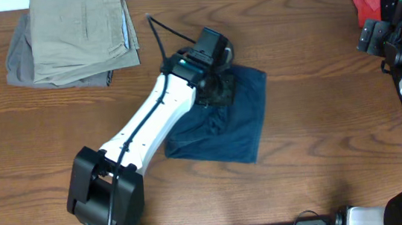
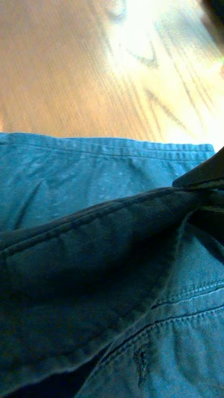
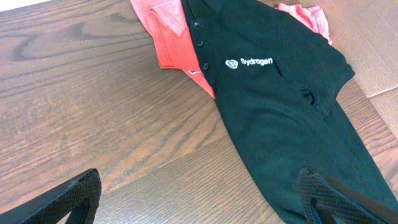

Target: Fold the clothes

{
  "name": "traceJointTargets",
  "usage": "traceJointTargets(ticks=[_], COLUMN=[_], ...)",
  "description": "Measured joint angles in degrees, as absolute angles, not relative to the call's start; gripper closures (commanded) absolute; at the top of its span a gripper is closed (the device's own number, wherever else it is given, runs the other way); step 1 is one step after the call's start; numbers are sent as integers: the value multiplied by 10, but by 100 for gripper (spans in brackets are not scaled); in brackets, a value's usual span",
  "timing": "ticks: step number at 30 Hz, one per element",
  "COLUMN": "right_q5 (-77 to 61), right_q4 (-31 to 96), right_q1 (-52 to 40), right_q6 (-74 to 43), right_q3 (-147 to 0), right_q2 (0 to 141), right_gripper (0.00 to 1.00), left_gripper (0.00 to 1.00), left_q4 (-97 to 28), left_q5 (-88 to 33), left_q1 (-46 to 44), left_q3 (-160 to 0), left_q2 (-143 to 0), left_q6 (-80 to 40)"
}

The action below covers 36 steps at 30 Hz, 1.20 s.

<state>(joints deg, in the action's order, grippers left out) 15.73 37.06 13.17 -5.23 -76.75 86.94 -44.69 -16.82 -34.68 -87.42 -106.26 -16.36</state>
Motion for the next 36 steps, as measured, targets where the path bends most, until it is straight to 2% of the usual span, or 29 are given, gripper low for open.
traceJointTargets(ticks=[9,23,24,26,27,36], right_q5=[157,157,157,157,157,157], right_q4=[371,371,371,371,371,371], right_q1=[132,132,132,132,132,132], right_q6=[-52,-52,-52,-52,-52,-52], right_q3=[-768,-768,-768,-768,-768,-768], right_q2=[869,869,869,869,869,869], right_gripper=[1,1,1,1,1,1], left_gripper=[94,94,93,84,83,83], left_q4=[-433,-469,-472,-473,-474,-473], left_q5=[-174,-218,-220,-223,-226,-283], left_q1=[-387,-399,-399,-399,-399,-399], left_q3=[-867,-848,-845,-834,-827,-789], left_q2=[-1063,-1065,-1065,-1065,-1065,-1065], left_q6=[-150,-147,-147,-145,-144,-147])
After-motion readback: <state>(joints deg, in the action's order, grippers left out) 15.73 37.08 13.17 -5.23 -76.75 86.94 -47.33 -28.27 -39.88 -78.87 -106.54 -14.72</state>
